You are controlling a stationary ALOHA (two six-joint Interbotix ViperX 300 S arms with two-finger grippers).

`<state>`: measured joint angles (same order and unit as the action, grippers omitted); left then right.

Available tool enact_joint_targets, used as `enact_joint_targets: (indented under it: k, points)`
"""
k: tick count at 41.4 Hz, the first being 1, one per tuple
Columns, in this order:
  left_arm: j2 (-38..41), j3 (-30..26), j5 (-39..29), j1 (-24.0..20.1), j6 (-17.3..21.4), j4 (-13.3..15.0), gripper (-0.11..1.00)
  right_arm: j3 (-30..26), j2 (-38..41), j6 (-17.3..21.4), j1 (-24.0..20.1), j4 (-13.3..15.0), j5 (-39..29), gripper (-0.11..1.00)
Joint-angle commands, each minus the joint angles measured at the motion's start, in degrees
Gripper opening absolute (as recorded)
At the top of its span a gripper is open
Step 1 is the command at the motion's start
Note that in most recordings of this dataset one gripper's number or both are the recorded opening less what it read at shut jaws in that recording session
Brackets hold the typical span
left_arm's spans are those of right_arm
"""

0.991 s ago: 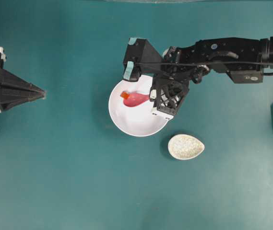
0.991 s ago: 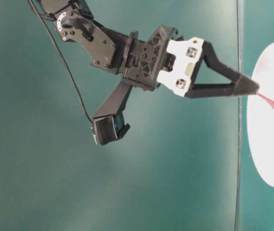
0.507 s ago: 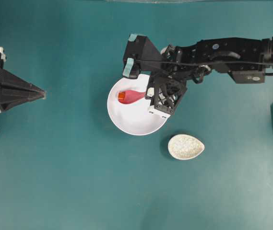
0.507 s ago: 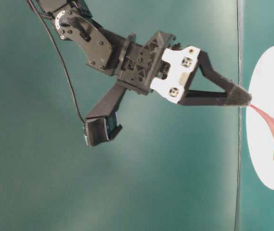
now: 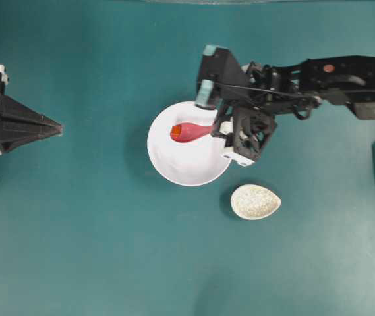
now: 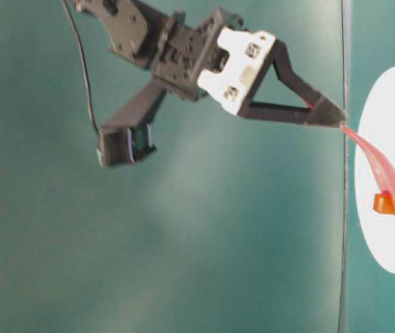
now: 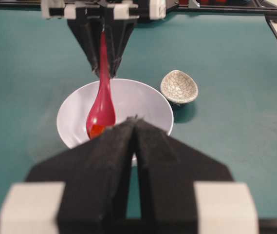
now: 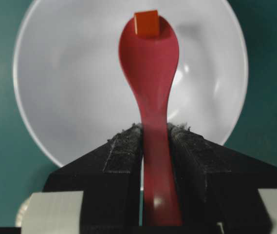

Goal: Grip the spoon and scoop the red block from the bowl with right arm.
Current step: 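Drag the spoon under the red cube to scoop it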

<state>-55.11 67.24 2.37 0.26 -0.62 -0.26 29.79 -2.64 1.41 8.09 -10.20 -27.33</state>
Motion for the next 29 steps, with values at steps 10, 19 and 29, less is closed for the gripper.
enact_joint_targets:
  k: [10,19,29]
  points:
    - [0.18,-1.58,0.26,0.0,-0.09,-0.09,0.0,9.14,-9.14,-0.26,-1.85,-0.09,15.38,0.24]
    - [0.18,-1.67,0.26,0.0,-0.18,0.0,0.0,15.56,-13.36,-0.26,-2.55,-0.18,23.12,0.24]
    - [0.09,-1.67,0.18,0.0,-0.18,-0.09,0.0,19.16,-13.62,-0.18,-4.22,-0.44,27.6,0.24]
